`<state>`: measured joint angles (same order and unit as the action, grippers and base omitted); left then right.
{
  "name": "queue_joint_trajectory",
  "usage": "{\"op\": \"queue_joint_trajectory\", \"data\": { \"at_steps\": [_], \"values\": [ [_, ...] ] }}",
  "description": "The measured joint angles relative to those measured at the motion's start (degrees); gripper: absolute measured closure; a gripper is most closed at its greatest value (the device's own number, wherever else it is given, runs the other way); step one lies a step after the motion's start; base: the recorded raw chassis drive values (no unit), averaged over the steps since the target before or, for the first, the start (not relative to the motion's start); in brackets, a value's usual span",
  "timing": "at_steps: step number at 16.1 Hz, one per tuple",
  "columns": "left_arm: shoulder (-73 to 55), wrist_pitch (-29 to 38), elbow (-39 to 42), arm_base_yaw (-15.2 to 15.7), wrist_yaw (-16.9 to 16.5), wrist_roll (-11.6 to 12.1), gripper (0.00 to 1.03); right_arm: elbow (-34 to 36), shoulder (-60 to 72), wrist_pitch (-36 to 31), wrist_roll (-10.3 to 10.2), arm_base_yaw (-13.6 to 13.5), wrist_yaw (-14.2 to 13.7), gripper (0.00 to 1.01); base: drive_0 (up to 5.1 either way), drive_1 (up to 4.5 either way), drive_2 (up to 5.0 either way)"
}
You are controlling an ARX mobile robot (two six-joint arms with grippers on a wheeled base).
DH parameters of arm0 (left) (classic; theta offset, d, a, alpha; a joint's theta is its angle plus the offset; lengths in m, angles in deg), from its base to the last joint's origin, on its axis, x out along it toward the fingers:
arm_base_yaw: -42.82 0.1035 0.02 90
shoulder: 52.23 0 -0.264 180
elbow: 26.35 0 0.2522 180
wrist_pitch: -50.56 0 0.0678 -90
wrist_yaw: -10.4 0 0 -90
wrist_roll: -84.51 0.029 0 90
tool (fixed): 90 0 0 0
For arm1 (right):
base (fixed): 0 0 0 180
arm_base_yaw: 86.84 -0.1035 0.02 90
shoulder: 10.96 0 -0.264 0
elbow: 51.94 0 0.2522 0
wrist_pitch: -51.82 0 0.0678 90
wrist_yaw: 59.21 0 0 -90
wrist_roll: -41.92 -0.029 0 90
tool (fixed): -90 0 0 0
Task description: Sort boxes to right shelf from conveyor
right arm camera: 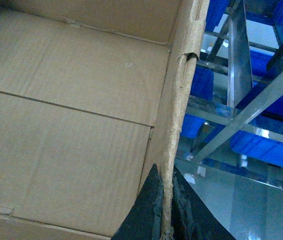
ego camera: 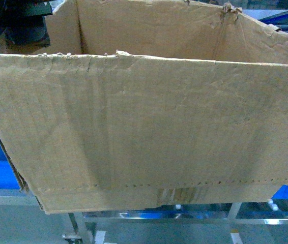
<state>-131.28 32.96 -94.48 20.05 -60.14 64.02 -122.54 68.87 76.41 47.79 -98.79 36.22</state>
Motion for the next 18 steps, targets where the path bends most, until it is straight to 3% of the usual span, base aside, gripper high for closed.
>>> {"op": "queue_joint_trajectory", "data": {
  "at_steps": [5, 13, 18],
  "values": [
    [-0.37, 0.20, -0.20, 0.44, 0.79, 0.22, 1.01, 0.00, -0.02, -0.11, -0.02, -0.04, 0.07, 0.99, 0.0, 0.00, 0.0],
    [-0.37, 0.48, -0.70, 7.15, -3.45, 3.23, 1.01, 0.00, -0.02, -0.35, -0.39, -0.50, 1.49, 0.99, 0.0, 0.00, 0.0],
    [-1.33, 1.05, -2.05, 7.50, -1.57, 4.26, 1.01, 0.00, -0.02, -0.48, -0.70, -0.81, 1.57, 0.99, 0.0, 0.00, 0.0]
  ]
}}
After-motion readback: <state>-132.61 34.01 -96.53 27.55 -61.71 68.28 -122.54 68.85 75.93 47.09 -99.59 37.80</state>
